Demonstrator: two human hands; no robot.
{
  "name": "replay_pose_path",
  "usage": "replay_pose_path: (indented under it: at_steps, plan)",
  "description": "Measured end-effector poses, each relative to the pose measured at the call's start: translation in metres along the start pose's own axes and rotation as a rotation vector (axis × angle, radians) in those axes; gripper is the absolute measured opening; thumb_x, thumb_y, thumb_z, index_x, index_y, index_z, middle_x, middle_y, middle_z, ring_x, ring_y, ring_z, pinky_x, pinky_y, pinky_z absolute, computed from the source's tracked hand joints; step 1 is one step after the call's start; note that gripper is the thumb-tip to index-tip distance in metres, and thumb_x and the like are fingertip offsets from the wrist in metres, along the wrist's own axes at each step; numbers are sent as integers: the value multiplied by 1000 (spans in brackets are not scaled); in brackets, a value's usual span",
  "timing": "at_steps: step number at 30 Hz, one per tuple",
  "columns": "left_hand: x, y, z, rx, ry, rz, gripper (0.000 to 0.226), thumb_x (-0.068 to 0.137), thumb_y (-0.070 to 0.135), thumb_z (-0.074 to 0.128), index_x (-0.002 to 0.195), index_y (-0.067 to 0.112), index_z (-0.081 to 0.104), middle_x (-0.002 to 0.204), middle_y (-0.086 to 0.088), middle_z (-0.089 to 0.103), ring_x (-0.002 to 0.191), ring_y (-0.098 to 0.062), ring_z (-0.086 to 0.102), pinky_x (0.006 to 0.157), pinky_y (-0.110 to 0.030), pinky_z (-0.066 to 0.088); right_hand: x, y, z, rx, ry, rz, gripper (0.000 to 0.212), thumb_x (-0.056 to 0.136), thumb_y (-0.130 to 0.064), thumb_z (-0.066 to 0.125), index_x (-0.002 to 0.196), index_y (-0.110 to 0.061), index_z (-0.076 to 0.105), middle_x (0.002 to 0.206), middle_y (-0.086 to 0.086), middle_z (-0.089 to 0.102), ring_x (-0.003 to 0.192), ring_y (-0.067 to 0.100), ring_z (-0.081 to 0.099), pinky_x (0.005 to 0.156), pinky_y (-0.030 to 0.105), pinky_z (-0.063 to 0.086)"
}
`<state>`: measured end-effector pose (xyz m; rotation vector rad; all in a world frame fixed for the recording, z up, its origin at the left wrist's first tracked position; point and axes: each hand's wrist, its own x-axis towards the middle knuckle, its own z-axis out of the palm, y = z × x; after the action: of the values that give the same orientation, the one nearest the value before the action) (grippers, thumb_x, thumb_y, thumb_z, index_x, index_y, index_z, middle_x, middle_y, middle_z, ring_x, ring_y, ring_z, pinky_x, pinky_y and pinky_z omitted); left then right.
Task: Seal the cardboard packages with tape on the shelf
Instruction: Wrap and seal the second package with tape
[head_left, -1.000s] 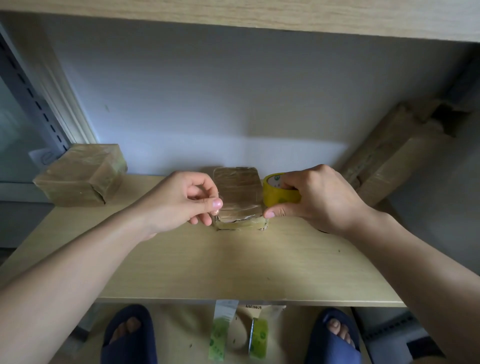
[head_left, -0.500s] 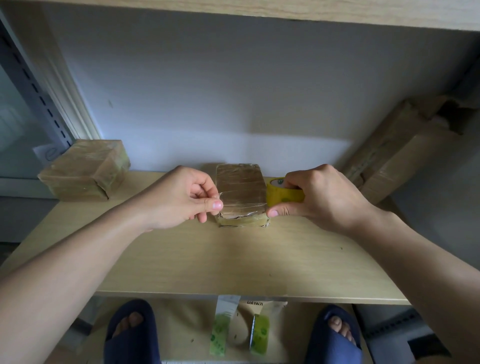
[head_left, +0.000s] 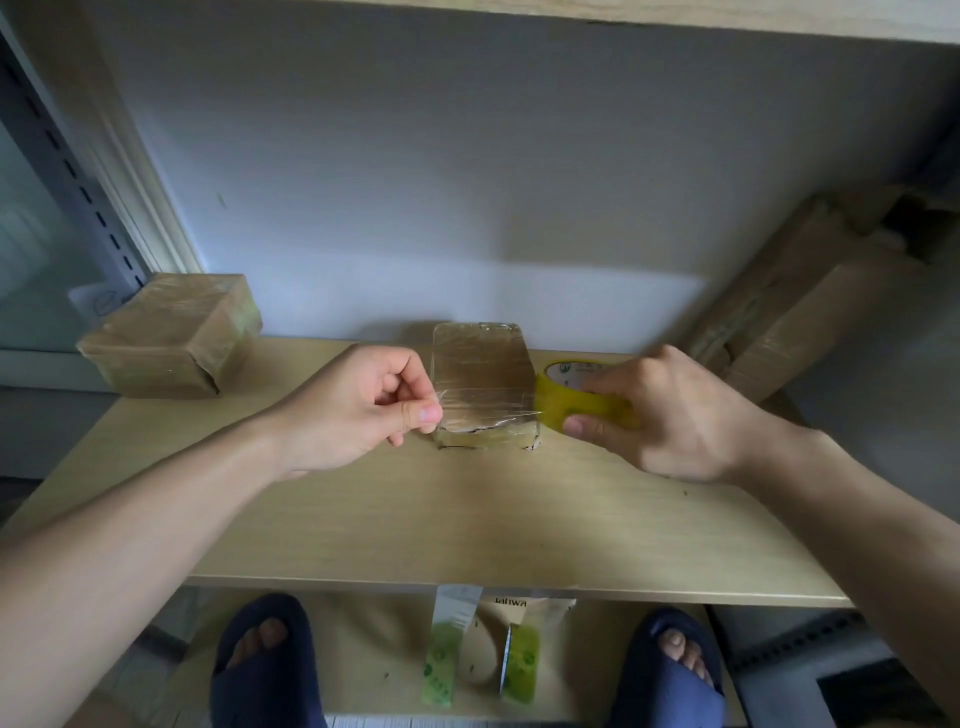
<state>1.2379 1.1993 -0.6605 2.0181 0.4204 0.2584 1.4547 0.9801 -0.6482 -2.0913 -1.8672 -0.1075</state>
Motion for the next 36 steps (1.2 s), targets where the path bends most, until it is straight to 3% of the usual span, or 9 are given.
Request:
replay_pose_path:
  at_steps: [3,5,8,11,16,19,22,28,36]
  plan:
    - [-3,-6,1,24,-1,32,15,91,-2,70,82,7,61,75,-1,74,64,-3,61,62,-21,53,-2,2,3,-208,-31,44,75,89,-84,23,131,-36,62,101,-1,77,91,25,69,74,33,54]
    - [-4,-10,2,32,-1,44,16,90,-1,71,81,7,61,75,-1,74,65,-5,60,62,-22,53,-4,5,6,-323,-38,102,86,78,-90,16,135,-43,59,106,-2,77,100,31,70,79,34,53]
    - [-5,-17,0,41,9,48,13,90,0,73,83,6,63,78,-5,74,64,-10,60,64,-25,53,-7,10,9,-250,0,50,77,83,-85,31,130,-36,67,93,-2,78,93,29,71,77,26,45]
    - [-6,-26,2,53,-12,41,12,90,1,73,83,6,65,79,-6,74,63,-10,60,65,-26,53,-12,18,9,-12,-94,45,59,89,-76,47,104,-25,75,61,-14,59,61,12,62,60,19,41]
    - [-4,-35,7,52,-15,26,13,90,0,73,82,7,64,78,-5,74,63,-9,59,65,-25,52,-12,17,4,119,-361,167,29,93,-57,61,96,-30,70,73,-16,71,72,0,67,75,35,55]
    - [-2,-38,10,41,8,32,14,90,0,74,82,9,65,79,-9,73,63,-10,60,64,-25,52,-11,16,3,33,-294,207,30,92,-63,57,89,-34,64,76,-10,71,72,6,65,74,38,54]
    - [-1,-43,15,27,80,28,15,89,1,74,80,9,64,80,-17,71,61,-10,60,62,-24,53,-8,13,8,-166,-201,253,50,91,-72,49,110,-30,69,82,-4,69,75,20,62,70,38,53]
    - [5,-53,15,-34,155,-2,15,90,-4,71,80,3,62,76,-16,71,58,-11,58,58,-23,52,2,6,11,-212,-142,275,49,97,-68,44,107,-27,68,73,-6,55,68,21,47,63,34,39]
    - [10,-55,14,-51,132,-2,12,90,-4,70,82,1,62,74,-8,72,60,-12,60,59,-22,53,6,9,14,-215,-121,250,50,98,-64,42,113,-26,71,84,2,70,78,29,64,65,35,46]
